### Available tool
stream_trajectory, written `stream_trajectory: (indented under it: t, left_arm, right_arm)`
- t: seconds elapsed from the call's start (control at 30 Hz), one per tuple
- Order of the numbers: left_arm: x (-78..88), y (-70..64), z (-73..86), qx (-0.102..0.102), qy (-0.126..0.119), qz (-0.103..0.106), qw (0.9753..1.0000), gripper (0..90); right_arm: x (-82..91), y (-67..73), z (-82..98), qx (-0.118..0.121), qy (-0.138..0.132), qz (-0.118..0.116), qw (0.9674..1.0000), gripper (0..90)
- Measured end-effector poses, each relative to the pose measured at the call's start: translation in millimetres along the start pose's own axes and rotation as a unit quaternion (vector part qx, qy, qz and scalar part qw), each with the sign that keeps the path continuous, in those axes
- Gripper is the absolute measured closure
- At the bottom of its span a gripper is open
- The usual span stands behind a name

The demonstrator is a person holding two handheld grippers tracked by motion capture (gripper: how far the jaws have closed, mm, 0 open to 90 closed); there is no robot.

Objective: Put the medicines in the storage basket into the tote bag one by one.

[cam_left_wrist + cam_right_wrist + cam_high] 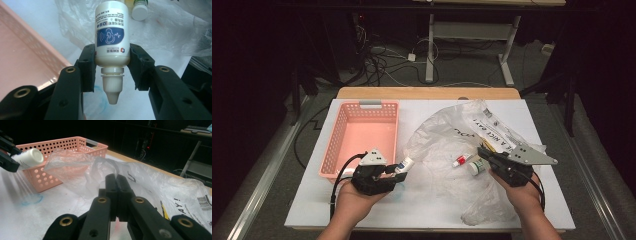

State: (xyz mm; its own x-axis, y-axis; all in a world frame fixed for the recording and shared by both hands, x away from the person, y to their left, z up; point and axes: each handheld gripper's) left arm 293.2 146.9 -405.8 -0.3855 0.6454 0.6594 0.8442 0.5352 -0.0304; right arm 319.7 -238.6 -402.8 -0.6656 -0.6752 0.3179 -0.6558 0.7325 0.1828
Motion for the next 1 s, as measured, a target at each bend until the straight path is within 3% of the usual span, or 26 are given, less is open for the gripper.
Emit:
stream_trajectory:
  t: [0.53, 0.87, 1.0]
  left_arm:
    - [-52.7, -17.6, -19.5, -0.019, 0.017, 0.031, 0.9992, 58.0]
    - [-90.6, -26.2, -47.7, -0.023, 0.009, 0.043, 0.9988, 57.9]
    - [-111.2, -29.3, -60.0, -0.027, 0.018, 0.048, 0.9983, 57.9]
  right_arm:
    - [0.5, -0.4, -0.9, -0.002, -0.003, -0.001, 1.0, 90.0]
    - [2.2, -0.1, -3.2, -0.001, -0.01, -0.002, 1.0, 90.0]
    - [2.4, -0.9, -3.5, -0.002, -0.01, -0.003, 0.9999, 90.0]
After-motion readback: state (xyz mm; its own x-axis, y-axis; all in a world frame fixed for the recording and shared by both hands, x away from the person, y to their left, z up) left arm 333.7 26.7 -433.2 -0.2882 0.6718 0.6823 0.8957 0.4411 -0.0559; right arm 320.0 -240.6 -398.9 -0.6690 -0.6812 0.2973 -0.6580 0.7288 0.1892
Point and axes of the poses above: each handheld gripper's, and its own axes: x roughly backward along the jaws, z roughly out of its underside, y roughly to its left, and after that the axes turned 14 degrees about -x, right-handed
